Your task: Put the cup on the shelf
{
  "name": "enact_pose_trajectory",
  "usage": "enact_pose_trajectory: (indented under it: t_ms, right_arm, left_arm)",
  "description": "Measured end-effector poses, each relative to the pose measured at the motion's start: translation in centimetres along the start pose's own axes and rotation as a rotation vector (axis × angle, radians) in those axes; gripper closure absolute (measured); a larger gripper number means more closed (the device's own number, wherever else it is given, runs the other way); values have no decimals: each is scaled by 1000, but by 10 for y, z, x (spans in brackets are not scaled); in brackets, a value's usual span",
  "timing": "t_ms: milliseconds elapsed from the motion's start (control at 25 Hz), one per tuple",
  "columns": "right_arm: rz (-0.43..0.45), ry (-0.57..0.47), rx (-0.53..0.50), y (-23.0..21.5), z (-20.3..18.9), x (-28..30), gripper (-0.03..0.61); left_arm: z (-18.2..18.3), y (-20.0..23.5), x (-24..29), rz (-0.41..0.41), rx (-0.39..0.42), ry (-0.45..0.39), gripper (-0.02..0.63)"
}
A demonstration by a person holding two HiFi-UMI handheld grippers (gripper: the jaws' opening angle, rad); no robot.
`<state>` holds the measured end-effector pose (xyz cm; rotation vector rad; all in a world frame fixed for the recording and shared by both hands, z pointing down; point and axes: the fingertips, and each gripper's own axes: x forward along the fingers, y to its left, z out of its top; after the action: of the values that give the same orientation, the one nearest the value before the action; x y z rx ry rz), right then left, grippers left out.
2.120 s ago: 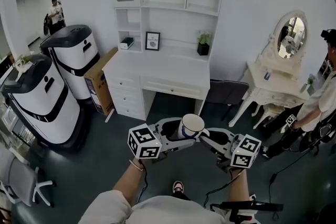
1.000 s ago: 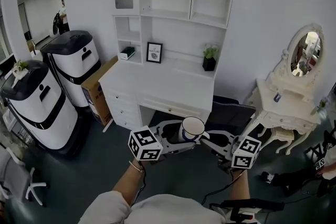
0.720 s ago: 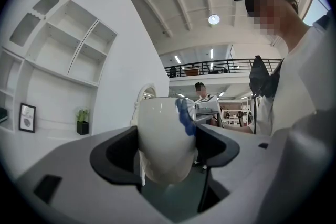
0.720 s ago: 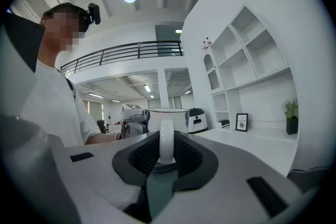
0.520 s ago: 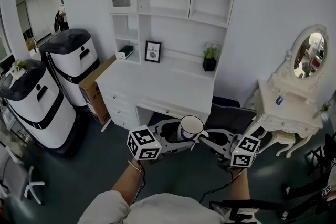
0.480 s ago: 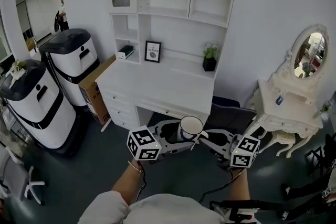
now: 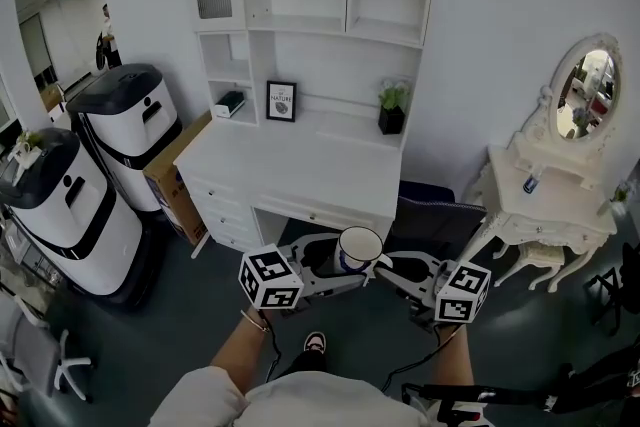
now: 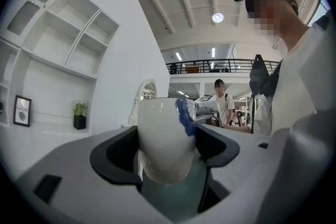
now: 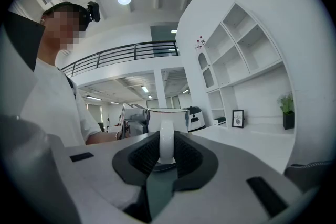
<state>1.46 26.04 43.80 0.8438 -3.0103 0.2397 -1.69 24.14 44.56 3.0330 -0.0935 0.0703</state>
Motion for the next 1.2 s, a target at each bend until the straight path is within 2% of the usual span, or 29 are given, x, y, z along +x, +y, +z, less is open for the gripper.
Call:
enact_pose_trajectory:
  t_ms: [400,680,1200]
  right_arm:
    - [-16,-15,-25,-45,9,12,500]
    - [-18,0,-35,-101,20,31,500]
    - [-50,-27,-22,-215,49,67,500]
  left_arm:
    - [8,45,16,-19,40,-6,264]
    - [17,102,33,-18,33,-32,264]
    - [41,218,70,-44,37,-3,262]
